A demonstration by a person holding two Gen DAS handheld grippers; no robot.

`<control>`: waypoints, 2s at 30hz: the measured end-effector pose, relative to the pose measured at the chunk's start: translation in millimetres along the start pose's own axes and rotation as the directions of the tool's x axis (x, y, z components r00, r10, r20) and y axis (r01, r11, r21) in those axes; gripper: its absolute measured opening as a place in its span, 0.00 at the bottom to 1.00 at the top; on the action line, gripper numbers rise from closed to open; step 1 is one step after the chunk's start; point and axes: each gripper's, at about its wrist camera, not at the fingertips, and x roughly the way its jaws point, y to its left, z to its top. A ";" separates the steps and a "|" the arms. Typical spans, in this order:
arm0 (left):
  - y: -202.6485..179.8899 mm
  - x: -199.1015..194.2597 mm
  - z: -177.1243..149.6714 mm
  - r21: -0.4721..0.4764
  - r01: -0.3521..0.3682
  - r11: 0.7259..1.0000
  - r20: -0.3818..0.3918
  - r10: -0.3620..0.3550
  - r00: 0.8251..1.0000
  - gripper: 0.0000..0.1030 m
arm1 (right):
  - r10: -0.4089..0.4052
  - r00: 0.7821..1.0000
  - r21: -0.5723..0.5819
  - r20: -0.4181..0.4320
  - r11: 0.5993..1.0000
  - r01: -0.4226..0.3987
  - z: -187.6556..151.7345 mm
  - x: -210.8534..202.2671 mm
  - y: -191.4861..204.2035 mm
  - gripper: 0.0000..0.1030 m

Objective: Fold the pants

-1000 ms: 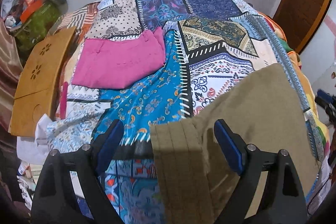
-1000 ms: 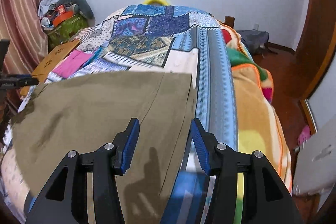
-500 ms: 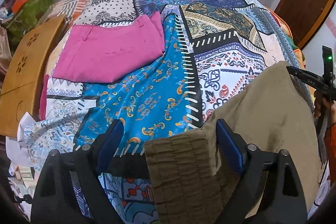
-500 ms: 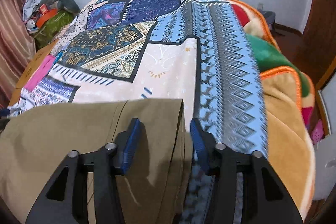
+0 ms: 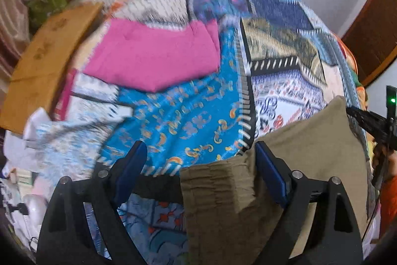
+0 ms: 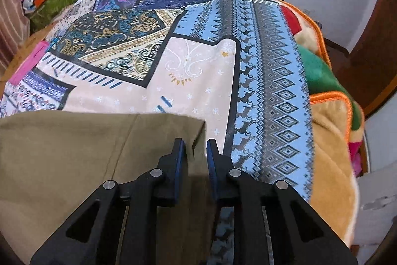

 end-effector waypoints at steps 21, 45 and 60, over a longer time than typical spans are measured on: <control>-105.9 3.3 -40.1 0.335 0.070 0.940 -0.078 -0.046 0.996 0.86 | 0.327 0.941 -0.100 -0.092 0.937 -0.335 -30.2 -44.8 122.3 0.70; -45.4 -73.8 -123.5 0.299 0.097 0.949 -0.033 -0.092 0.995 0.87 | 0.282 0.959 0.034 -0.014 0.959 -0.281 -149.3 -119.3 72.7 0.73; -6.8 -11.8 -13.3 0.139 0.080 0.987 -0.069 -0.071 0.995 0.86 | 0.283 0.959 0.159 0.019 0.946 -0.283 -166.0 -118.8 59.1 0.73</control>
